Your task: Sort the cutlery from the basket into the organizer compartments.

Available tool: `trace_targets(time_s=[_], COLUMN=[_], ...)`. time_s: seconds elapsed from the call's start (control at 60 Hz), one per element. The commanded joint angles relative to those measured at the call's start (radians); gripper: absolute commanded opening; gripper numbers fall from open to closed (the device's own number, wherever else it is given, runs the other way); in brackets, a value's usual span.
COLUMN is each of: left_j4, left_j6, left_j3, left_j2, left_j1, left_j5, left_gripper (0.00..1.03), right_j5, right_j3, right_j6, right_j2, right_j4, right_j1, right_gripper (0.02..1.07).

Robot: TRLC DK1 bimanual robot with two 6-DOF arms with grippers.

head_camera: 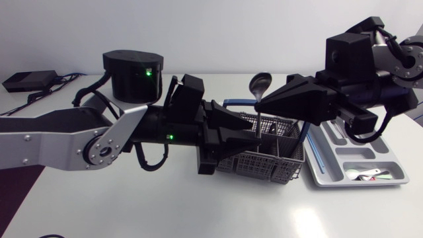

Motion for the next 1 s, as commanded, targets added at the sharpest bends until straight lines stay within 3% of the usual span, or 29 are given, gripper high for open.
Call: trace_targets(time_s=[0.0,0.183,0.317,0.45,0.567,0.75,0.983], left_j4=[0.013,0.013,0.013,0.013,0.013,0.013,0.004], left_j6=[-0.028,-0.030,-0.031,-0.031,-0.037,-0.047,-0.050], left_j3=[0.036,0.045,0.045,0.041,0.041,0.038,0.041], left_j2=[0.010,0.013,0.016,0.016,0.016,0.021,0.022], left_j1=[-0.015,-0.035,-0.038,-0.033,-0.027,-0.024,-0.024], left_j5=[0.020,0.026,0.027,0.027,0.026,0.027,0.027], left_gripper=[0.51,0.32,0.23,0.21,0.11,0.04,0.03], right_j5=[-0.023,-0.026,-0.026,-0.025,-0.026,-0.026,-0.025], right_j3=[-0.001,0.000,0.000,-0.001,0.000,-0.003,-0.007], right_j6=[0.015,0.016,0.015,0.015,0.015,0.015,0.016], right_j2=[0.016,0.019,0.020,0.020,0.017,0.014,0.011], right_j4=[0.004,0.004,0.007,0.008,0.008,0.008,0.011], right_j1=[-0.007,-0.001,-0.006,-0.009,-0.015,-0.023,-0.017], right_gripper=[0.09,0.09,0.09,0.09,0.09,0.09,0.10])
